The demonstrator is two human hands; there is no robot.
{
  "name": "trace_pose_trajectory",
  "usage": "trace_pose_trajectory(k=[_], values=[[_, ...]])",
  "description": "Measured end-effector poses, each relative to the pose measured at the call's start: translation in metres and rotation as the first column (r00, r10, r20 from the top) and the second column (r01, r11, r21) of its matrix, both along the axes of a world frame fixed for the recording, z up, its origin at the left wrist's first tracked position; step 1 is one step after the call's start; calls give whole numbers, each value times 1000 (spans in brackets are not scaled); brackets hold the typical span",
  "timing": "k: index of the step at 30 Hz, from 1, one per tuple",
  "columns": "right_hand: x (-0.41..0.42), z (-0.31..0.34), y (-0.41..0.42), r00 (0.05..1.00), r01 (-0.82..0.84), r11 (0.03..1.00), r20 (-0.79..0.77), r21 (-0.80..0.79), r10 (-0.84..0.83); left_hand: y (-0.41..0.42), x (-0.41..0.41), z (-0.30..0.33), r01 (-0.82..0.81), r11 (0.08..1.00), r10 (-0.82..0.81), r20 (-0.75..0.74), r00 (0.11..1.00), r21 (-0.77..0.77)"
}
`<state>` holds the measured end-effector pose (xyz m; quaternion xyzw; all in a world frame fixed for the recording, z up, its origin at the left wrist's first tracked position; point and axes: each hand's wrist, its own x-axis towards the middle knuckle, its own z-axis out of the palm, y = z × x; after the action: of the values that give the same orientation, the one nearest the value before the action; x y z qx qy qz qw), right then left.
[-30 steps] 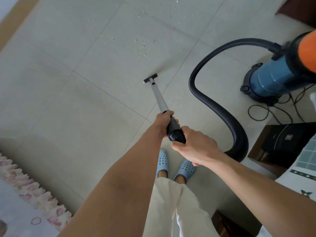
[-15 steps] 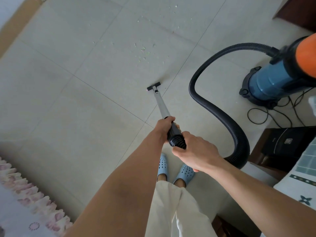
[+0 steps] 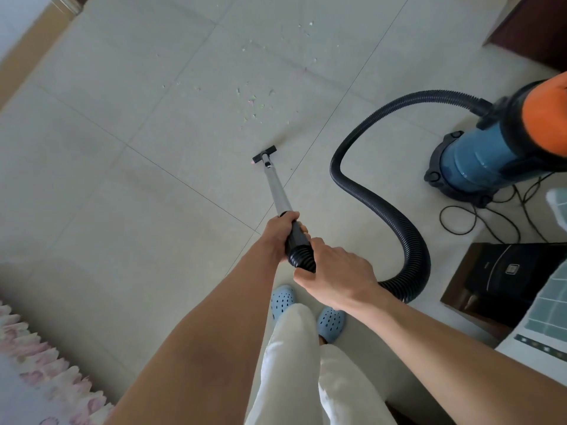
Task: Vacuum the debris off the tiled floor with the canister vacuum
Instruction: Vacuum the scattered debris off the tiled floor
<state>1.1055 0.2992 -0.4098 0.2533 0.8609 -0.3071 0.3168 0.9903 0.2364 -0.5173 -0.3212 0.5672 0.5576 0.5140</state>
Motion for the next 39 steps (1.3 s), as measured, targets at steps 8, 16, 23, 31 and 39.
trace_pose_trajectory(k=[8, 16, 23, 31, 39], values=[[-63, -2, 19, 1000, -4, 999, -17, -36, 4, 15, -66, 0, -11, 1000, 12, -49, 999, 5], [-206, 7, 51, 997, -31, 976, 64, -215, 46, 26, -209, 5, -99, 995, 97, -107, 989, -16], [-342, 8, 78, 997, -34, 884, 47, -467, 64, 28, -339, 16, -215, 977, 210, -194, 958, -7], [-447, 4, 95, 982, -191, 897, -82, -399, 172, 32, -460, 20, -329, 944, 318, -280, 906, 9], [-549, -1, 117, 970, -240, 879, -68, -412, 233, 50, -549, 10, -434, 900, 424, -297, 856, 33]])
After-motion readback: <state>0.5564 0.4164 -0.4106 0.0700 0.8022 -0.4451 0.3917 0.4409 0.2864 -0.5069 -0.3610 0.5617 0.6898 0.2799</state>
